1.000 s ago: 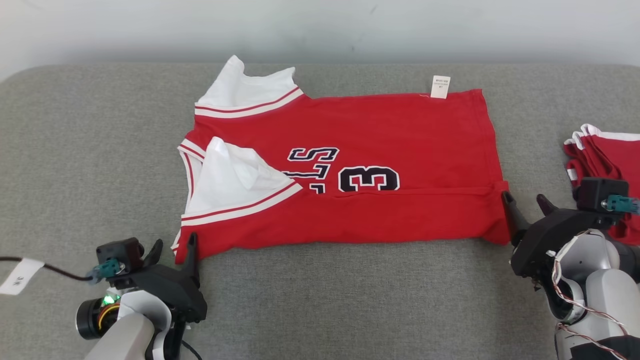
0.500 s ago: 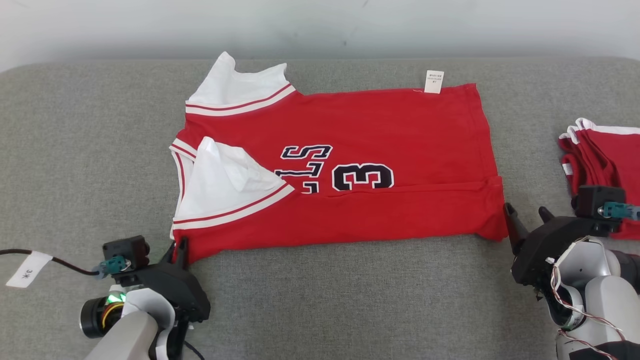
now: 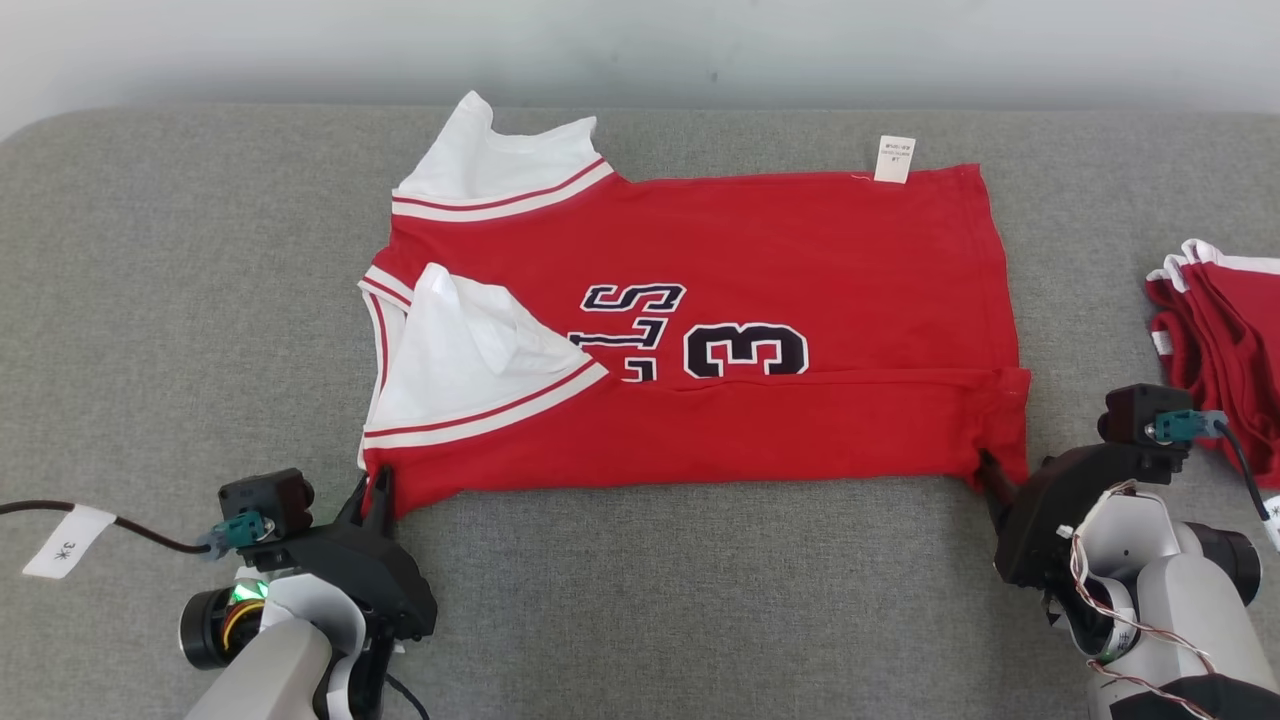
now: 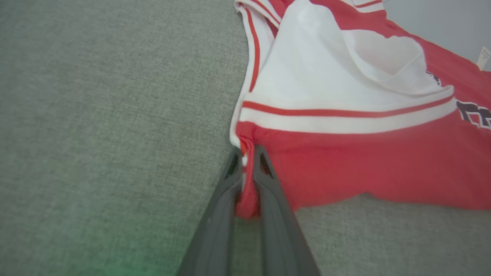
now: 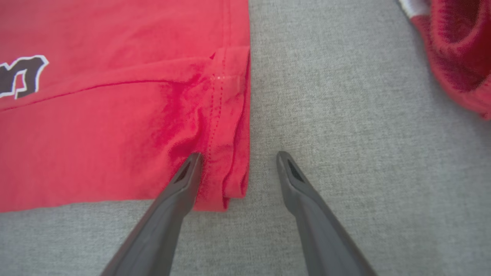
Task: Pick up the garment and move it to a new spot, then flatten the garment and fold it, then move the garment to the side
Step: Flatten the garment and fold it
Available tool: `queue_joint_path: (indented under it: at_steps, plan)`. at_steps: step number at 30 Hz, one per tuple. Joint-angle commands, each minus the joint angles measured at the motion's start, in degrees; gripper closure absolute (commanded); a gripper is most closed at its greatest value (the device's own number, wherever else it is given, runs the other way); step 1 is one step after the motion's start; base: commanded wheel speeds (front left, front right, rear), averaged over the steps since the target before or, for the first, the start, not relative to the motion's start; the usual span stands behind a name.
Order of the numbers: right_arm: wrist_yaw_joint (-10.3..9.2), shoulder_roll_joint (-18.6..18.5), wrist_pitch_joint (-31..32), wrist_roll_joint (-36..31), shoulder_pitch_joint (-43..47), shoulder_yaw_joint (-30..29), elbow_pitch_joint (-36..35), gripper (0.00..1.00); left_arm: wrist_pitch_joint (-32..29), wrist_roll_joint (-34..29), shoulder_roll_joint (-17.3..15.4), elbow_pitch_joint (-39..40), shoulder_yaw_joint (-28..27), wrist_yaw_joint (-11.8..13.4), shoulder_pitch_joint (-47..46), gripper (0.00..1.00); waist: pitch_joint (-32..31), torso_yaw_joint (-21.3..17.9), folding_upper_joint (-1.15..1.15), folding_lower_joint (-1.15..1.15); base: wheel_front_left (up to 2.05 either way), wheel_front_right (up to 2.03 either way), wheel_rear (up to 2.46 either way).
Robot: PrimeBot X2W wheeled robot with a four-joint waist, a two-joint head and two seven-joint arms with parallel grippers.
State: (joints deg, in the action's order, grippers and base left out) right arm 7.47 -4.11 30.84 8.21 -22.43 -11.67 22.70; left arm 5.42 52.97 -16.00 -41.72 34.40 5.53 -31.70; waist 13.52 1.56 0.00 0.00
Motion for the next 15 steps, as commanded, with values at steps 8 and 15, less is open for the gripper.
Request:
queue_joint_path:
  at_steps: [8, 15]
  plan:
    - [0.11, 1.5, 2.1, 2.1, -1.2, 3.4, 4.3, 1.0, 0.7, 0.1, 0.6, -1.4, 0.5, -0.2, 0.7, 1.0, 0.5, 0.2, 0.0, 0.0, 0.0, 0.0, 0.0]
    - [0.1, 0.3, 0.0, 0.8, -0.7, 2.5, 3.9, 1.0, 1.6, 0.6, 0.9, -1.7, 0.8, -1.4, 2.0, 1.0, -1.0, 0.5, 0.0, 0.0, 0.0, 0.0, 0.0]
